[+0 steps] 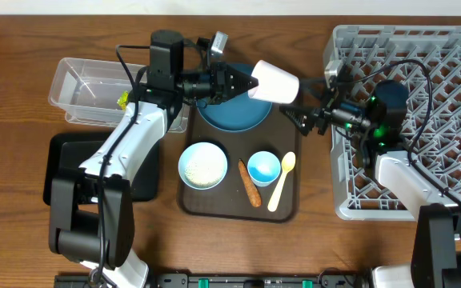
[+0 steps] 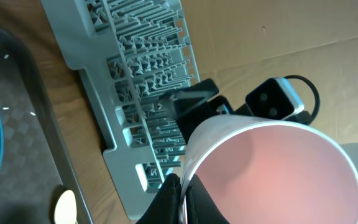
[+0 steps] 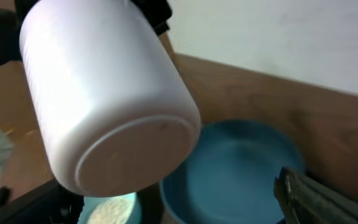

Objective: Sort waste into correct bins and load items into the dishwasher rack
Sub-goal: 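Hand pink cup from left gripper to right gripper, then carry pink cup with right gripper into dish rack, place it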

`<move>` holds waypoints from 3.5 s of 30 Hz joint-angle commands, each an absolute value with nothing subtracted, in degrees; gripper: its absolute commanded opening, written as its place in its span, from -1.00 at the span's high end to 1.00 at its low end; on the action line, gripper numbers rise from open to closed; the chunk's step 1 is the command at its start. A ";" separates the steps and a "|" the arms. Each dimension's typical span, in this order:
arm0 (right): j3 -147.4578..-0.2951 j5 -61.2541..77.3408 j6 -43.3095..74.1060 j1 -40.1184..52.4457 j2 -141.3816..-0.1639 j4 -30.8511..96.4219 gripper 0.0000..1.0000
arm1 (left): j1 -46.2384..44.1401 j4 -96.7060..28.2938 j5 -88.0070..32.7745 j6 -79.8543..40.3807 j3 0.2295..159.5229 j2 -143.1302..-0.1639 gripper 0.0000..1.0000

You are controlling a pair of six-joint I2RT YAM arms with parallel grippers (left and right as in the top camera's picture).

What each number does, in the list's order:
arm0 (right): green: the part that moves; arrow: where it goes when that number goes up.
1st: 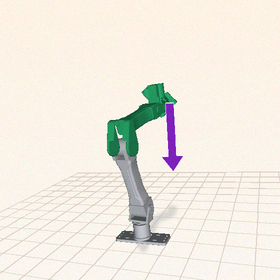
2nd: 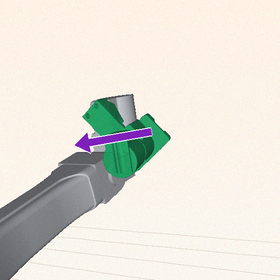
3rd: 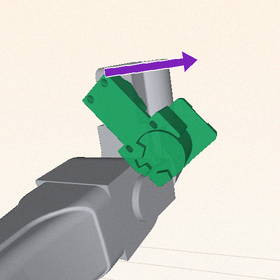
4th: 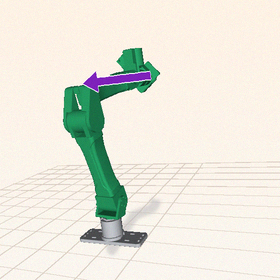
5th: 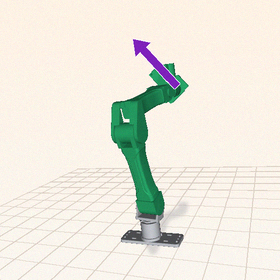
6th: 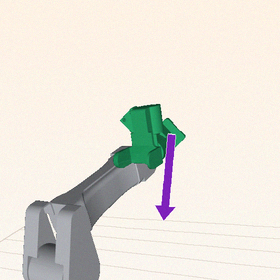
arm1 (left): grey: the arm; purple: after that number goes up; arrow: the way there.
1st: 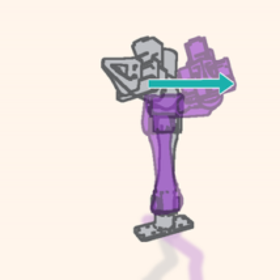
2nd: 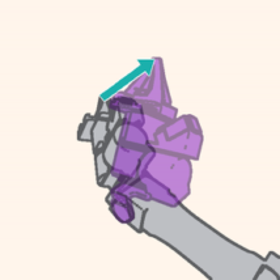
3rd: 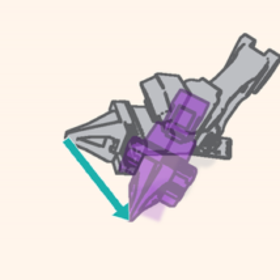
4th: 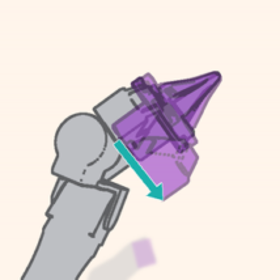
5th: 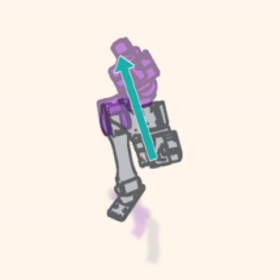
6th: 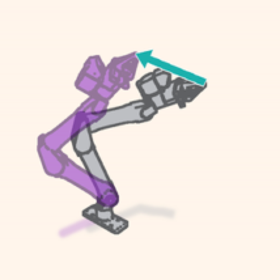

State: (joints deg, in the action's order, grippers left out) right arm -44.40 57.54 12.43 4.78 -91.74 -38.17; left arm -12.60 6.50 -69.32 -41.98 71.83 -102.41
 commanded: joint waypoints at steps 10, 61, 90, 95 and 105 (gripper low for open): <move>-44.95 61.76 12.12 7.33 -91.94 -48.69 -0.90 | -12.69 6.79 -71.44 -42.35 72.77 -101.49 0.88; -44.95 63.16 15.03 8.27 -91.94 -56.75 0.44 | -12.73 9.91 -73.03 -38.57 72.77 -101.49 0.41; -48.75 14.94 11.57 7.40 -81.30 -11.90 0.98 | -6.87 -21.45 -34.68 -15.05 72.77 -100.38 0.56; -57.14 7.99 6.55 5.32 -75.85 7.68 0.99 | -6.87 -26.68 -23.22 -10.61 72.77 -96.29 0.45; -67.46 7.46 6.83 -9.93 -75.11 31.55 0.98 | -6.87 -29.54 -13.76 -8.54 72.77 -88.42 0.30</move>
